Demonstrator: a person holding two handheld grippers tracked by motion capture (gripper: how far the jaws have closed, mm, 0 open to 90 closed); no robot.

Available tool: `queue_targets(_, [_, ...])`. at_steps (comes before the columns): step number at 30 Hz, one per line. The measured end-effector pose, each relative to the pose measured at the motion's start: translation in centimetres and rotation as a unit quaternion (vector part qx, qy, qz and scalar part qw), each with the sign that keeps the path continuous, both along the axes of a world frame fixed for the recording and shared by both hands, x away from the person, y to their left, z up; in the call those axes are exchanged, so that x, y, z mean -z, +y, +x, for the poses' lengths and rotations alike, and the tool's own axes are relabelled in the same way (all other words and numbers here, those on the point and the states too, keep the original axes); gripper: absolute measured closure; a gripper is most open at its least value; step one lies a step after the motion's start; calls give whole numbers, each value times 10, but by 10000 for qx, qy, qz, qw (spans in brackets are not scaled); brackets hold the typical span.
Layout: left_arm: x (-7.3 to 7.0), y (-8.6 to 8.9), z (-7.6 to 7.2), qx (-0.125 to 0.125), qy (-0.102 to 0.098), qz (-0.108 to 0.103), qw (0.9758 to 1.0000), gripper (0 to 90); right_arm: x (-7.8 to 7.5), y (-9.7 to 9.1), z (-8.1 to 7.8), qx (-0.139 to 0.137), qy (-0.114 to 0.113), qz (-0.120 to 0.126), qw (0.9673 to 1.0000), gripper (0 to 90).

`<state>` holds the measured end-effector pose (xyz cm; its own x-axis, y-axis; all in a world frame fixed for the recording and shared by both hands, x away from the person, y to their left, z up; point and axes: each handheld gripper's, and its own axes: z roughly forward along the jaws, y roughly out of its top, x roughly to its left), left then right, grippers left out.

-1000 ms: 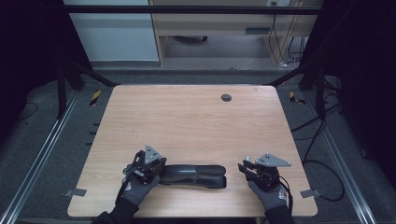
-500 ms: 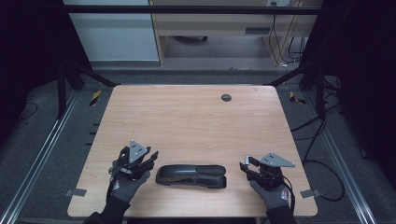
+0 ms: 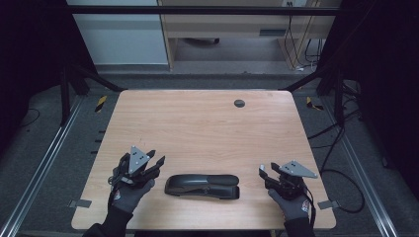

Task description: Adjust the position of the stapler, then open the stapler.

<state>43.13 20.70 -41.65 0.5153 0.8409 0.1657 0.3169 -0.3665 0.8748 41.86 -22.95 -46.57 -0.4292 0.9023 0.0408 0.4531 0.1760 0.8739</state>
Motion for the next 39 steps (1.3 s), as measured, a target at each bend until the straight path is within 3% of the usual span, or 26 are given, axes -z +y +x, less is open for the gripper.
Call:
queue_targets(4, [-4,-6,-2,186,-109,168,9996,516,2,0,1,-7,26,-55,10000,479])
queue_targets(7, [-7,-8,-4,243,-87,248,9994,486,2,-1,1,4,29,-57,10000,478])
queue_targets(9, [-8,-11,-6,325,40,247,9992,464,2,-1,1,19,27,-59,10000,473])
queue_targets(16, [-13,-17,-9,572,97,391,9976,389,3,-5,2,60,123,-27,9999,454])
queue_targets(24, [-20,-21,-16,761,49,520,9957,371,4,-5,2,43,145,-61,9999,466])
queue_targets(39, [-32,-37,-29,1408,7,892,9860,372,5,-5,1,-42,195,-58,9998,481])
